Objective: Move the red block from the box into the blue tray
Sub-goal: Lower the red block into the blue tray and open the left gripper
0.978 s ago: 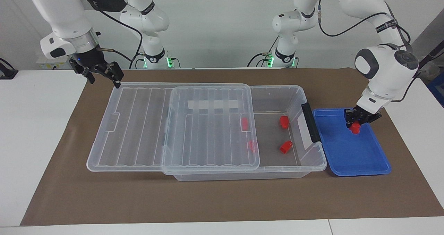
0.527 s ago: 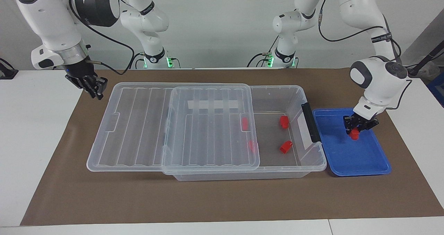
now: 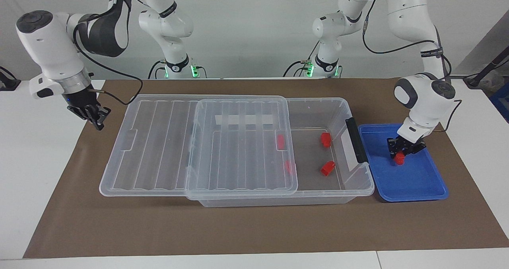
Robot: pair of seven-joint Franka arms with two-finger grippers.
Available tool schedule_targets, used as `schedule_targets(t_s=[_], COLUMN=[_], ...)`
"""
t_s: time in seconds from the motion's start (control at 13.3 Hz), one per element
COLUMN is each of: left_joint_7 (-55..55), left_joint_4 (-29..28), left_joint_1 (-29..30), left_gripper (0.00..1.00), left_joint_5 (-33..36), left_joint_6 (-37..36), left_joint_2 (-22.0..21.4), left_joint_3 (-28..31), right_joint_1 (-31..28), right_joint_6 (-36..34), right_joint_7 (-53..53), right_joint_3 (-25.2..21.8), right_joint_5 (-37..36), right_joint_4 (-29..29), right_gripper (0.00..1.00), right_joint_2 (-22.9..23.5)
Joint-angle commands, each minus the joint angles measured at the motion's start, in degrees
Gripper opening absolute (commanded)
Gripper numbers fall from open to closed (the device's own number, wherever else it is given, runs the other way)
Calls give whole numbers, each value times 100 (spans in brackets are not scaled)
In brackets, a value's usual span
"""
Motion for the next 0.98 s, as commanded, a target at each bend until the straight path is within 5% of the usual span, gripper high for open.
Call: schedule_targets(t_s=[0.0,0.23,0.3,0.38,0.45,0.68,0.9], left_joint_7=[65,65,65,74,65,57,-398], left_joint_4=[-308,-308,-299,-282,-247,-107,621], left_joint_1=[39,40,48,66,74,66,-22], left_gripper=[0,0,14,67,100,100,100], left_joint_5=[-76,-76,-76,-76,-76,-85,-111], left_joint_6=[353,344,335,335,292,30,-1409], left_joint_2=[-82,-82,-82,-82,-82,-125,-406], left_joint_3=[-4,-4,-4,-4,-4,-4,-13], right_joint_1=[-21,-12,-12,14,23,58,224], right_joint_6=[214,240,310,345,346,328,258], right_joint_7=[-98,-125,-134,-195,-195,-204,-222], right_joint_3=[39,39,39,39,48,48,66], right_joint_5=[16,16,16,16,16,16,24], right_joint_4=[-112,-182,-252,-322,-366,-472,-481], right_gripper=[0,0,0,0,0,0,0], right_joint_2=[24,103,104,86,69,25,16])
